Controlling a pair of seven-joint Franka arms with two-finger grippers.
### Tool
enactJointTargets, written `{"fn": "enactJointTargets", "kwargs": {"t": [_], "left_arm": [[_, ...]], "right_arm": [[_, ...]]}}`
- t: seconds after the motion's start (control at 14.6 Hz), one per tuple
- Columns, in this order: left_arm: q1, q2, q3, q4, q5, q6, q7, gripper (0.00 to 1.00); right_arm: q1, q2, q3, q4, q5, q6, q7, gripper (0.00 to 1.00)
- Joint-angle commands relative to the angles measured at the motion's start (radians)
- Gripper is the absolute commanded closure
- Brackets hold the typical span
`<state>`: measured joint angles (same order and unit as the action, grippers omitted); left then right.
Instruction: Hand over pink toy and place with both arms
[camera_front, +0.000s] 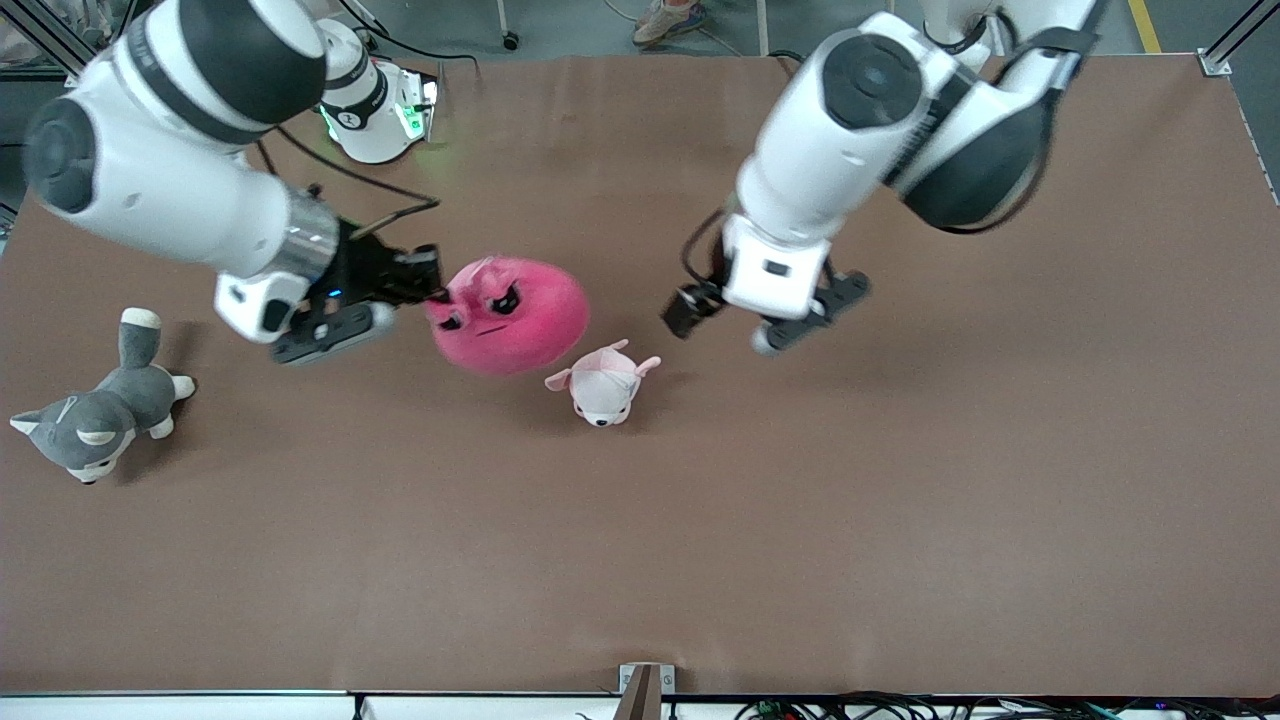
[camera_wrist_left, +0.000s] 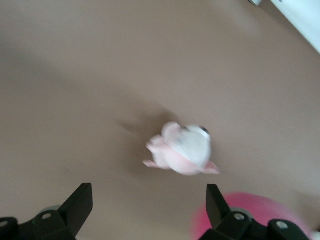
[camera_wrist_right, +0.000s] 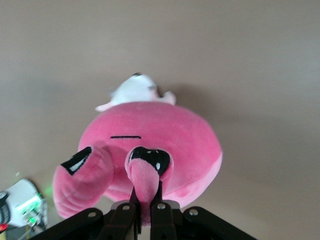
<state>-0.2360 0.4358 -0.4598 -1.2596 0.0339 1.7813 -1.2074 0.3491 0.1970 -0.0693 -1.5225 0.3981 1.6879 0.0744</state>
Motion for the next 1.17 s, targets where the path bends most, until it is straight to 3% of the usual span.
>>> {"fn": "enactJointTargets", "kwargs": {"t": [0.0, 0.34, 0.69, 0.89, 1.1], "left_arm": [[0.117, -0.017, -0.003, -0.004, 0.014, -0.056, 0.202, 0.0], [0.309, -0.041, -0.005, -0.011, 0.072, -0.118, 0.452, 0.0], [0.46, -0.12, -0.011, -0.006, 0.119, -0.25, 0.69, 0.0], [0.515, -0.152, -0.007, -0.004, 0.119, -0.31, 0.842, 0.0], [0.506, -0.201, 0.021, -0.021, 0.11, -0.31, 0.923, 0.0]], "right_arm": [[-0.096, -0.007, 0.011, 0.008, -0.054, 0.015, -0.013, 1.0], [-0.268, 0.045, 0.013, -0.004, -0.051, 0.001, -0.18, 1.0], [-0.367, 0.154, 0.014, -0.002, 0.047, -0.011, -0.301, 1.0], [-0.403, 0.194, 0.014, -0.002, 0.05, -0.01, -0.361, 1.0], [-0.417, 0.232, 0.014, -0.011, 0.057, -0.017, -0.422, 1.0]]}}
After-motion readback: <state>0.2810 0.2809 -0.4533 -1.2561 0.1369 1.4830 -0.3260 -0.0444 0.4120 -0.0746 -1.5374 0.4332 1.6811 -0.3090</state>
